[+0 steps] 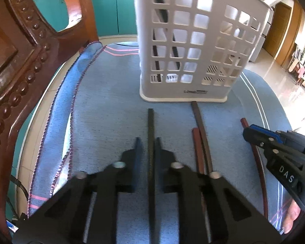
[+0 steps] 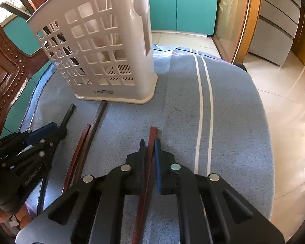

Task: Organize utensils
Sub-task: 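Grasp a reddish chopstick with the right tool while the left tool grasps a dark chopstick, then lift both held chopsticks and lower them into the white basket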

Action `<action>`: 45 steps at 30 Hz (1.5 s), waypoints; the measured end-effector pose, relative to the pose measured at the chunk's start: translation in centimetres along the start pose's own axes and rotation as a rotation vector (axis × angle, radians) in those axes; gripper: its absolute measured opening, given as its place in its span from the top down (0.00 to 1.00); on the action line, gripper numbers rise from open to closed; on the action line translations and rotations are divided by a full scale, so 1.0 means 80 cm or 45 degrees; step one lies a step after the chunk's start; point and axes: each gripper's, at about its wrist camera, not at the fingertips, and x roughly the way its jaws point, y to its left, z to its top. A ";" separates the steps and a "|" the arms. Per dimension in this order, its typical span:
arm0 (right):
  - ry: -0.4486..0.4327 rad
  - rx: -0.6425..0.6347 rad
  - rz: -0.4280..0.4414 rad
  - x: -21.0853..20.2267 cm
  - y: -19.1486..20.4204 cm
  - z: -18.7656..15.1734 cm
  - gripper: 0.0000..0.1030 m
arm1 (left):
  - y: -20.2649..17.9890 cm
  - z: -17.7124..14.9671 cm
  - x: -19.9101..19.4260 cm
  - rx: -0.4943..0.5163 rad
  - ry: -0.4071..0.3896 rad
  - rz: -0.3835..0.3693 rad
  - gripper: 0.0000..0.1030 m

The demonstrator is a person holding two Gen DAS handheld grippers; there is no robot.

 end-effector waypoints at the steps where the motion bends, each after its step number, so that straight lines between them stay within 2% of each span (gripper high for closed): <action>1: -0.003 0.008 0.021 0.000 -0.001 0.000 0.92 | 0.002 0.000 0.000 -0.009 0.000 -0.007 0.93; 5: -0.022 0.044 0.114 -0.006 -0.005 0.002 0.94 | 0.017 0.007 -0.017 -0.038 -0.057 -0.029 0.93; 9: -0.121 0.030 0.212 -0.043 -0.004 0.009 0.94 | 0.033 0.013 -0.065 -0.068 -0.187 -0.086 0.93; 13: -0.298 0.007 0.428 -0.119 -0.009 0.021 0.93 | 0.042 0.014 -0.147 -0.070 -0.473 -0.187 0.93; 16: -0.434 0.028 0.531 -0.175 -0.023 0.029 0.93 | 0.052 0.014 -0.217 -0.093 -0.712 -0.266 0.93; 21: -0.645 0.045 0.605 -0.253 -0.034 0.054 0.93 | 0.068 0.040 -0.311 -0.149 -1.022 -0.361 0.93; 25: -0.858 0.066 0.605 -0.307 -0.042 0.098 0.93 | 0.071 0.075 -0.349 -0.218 -1.198 -0.369 0.93; 28: -1.013 0.101 0.544 -0.329 -0.042 0.127 0.94 | 0.082 0.101 -0.335 -0.292 -1.228 -0.334 0.93; 31: -1.112 0.129 0.445 -0.334 -0.045 0.140 0.93 | 0.089 0.114 -0.308 -0.363 -1.183 -0.310 0.93; 32: -1.124 0.144 0.432 -0.329 -0.048 0.144 0.93 | 0.092 0.122 -0.298 -0.389 -1.154 -0.332 0.93; 35: -1.122 0.176 0.423 -0.307 -0.055 0.156 0.93 | 0.096 0.134 -0.293 -0.404 -1.151 -0.338 0.93; 39: -1.106 0.147 0.299 -0.269 -0.049 0.164 0.93 | 0.080 0.144 -0.292 -0.423 -1.184 -0.303 0.93; 43: -1.038 0.113 0.318 -0.241 -0.040 0.168 0.93 | 0.071 0.158 -0.274 -0.407 -1.161 -0.227 0.93; 45: -1.022 0.072 0.308 -0.233 -0.033 0.164 0.93 | 0.056 0.167 -0.254 -0.362 -1.144 -0.121 0.93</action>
